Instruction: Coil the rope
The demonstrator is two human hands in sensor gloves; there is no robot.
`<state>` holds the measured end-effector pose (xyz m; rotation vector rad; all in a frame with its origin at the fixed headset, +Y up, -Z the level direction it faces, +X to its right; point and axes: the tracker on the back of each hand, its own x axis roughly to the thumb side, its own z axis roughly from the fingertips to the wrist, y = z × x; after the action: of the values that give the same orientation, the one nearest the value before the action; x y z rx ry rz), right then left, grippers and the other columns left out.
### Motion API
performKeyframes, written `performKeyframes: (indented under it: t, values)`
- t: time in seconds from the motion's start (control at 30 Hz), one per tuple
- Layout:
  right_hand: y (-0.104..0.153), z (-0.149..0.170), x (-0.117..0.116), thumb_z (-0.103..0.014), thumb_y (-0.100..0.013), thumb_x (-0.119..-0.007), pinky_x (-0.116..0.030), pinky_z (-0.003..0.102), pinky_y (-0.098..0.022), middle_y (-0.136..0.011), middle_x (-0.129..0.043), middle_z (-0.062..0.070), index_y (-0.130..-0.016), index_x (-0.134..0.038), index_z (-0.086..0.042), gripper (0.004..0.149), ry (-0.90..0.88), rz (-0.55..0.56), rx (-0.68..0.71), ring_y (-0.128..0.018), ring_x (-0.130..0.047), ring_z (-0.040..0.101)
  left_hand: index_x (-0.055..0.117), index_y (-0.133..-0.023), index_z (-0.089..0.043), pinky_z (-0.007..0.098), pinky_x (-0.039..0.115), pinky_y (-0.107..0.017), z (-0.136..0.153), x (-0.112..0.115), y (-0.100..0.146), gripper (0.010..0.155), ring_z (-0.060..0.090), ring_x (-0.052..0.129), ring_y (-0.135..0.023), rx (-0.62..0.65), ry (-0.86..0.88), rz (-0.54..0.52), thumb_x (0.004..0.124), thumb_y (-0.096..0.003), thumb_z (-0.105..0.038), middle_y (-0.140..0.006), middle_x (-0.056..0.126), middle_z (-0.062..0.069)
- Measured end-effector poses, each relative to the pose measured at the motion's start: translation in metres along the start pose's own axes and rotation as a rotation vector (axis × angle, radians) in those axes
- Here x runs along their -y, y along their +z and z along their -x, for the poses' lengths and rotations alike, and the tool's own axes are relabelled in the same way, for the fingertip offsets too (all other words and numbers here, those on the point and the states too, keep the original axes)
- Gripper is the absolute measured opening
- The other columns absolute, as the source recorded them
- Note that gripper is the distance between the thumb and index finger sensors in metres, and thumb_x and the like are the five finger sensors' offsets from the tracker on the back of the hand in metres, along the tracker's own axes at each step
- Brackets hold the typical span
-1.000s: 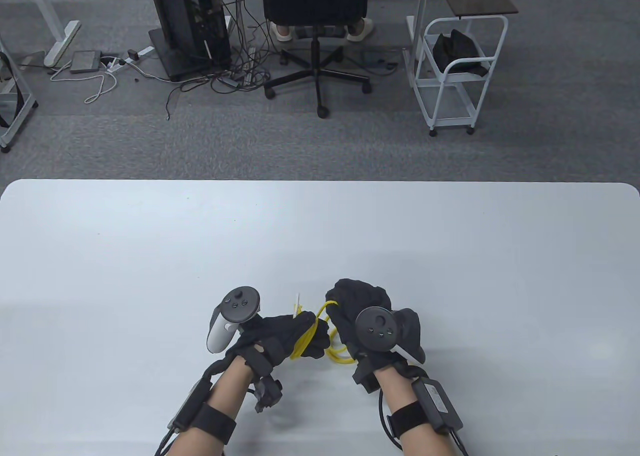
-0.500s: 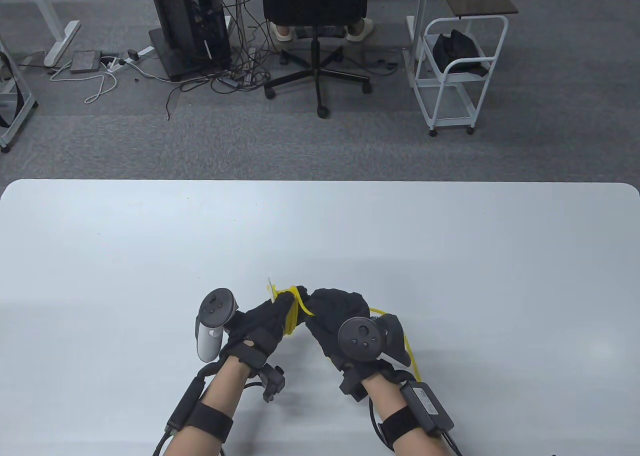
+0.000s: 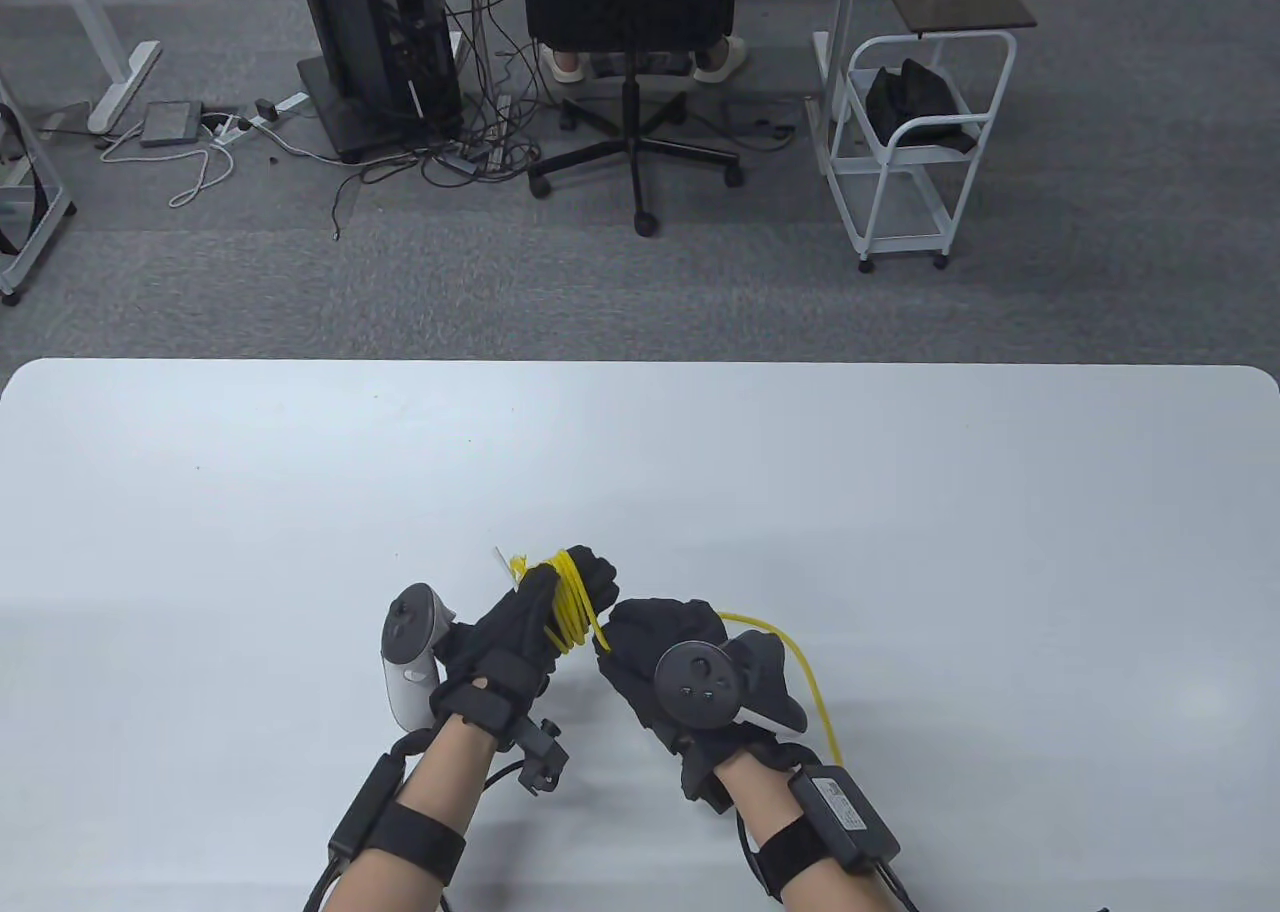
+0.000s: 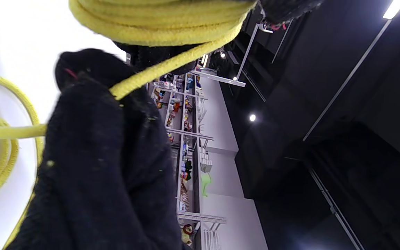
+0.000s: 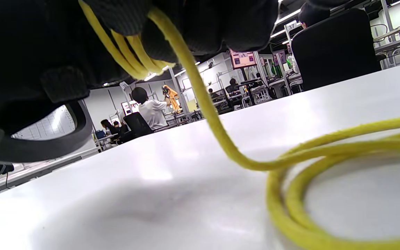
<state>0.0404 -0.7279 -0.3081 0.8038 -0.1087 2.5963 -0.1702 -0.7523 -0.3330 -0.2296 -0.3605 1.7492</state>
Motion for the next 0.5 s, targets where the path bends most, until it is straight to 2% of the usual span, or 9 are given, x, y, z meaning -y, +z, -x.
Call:
performKeyframes:
  t: [0.1,0.27,0.5]
  values:
    - [-0.001,0.002,-0.002,-0.039,-0.059,-0.068,-0.049,0.074,-0.066,-0.104,-0.067,0.017,-0.093,-0.074,-0.016,0.041,0.001,-0.025,-0.009,-0.090,-0.071,0.047,0.062,-0.111,-0.016,0.039,0.065,-0.075,0.000,0.002,-0.001,0.062,0.033,0.082,-0.098,0.015,0.036,0.015,0.048,-0.0623,-0.052,-0.112,0.074,0.015]
    - [-0.001,0.005,-0.005,-0.039,-0.059,-0.068,-0.049,0.074,-0.066,-0.104,-0.067,0.017,-0.094,-0.074,-0.017,0.041,0.019,-0.050,-0.019,-0.091,-0.070,0.047,0.065,-0.109,-0.016,0.038,0.068,-0.073,0.003,0.007,-0.003,0.062,0.033,0.086,-0.095,0.024,0.194,0.083,0.049,-0.0620,-0.052,-0.109,0.078,0.016]
    - [-0.001,0.013,-0.003,-0.038,-0.059,-0.068,-0.048,0.075,-0.066,-0.104,-0.066,0.017,-0.095,-0.072,-0.017,0.042,0.045,-0.065,-0.047,-0.091,-0.070,0.047,0.077,-0.102,-0.014,0.038,0.077,-0.065,0.002,0.013,-0.005,0.061,0.031,0.099,-0.081,0.044,0.174,0.175,0.050,-0.0620,-0.052,-0.096,0.093,0.017]
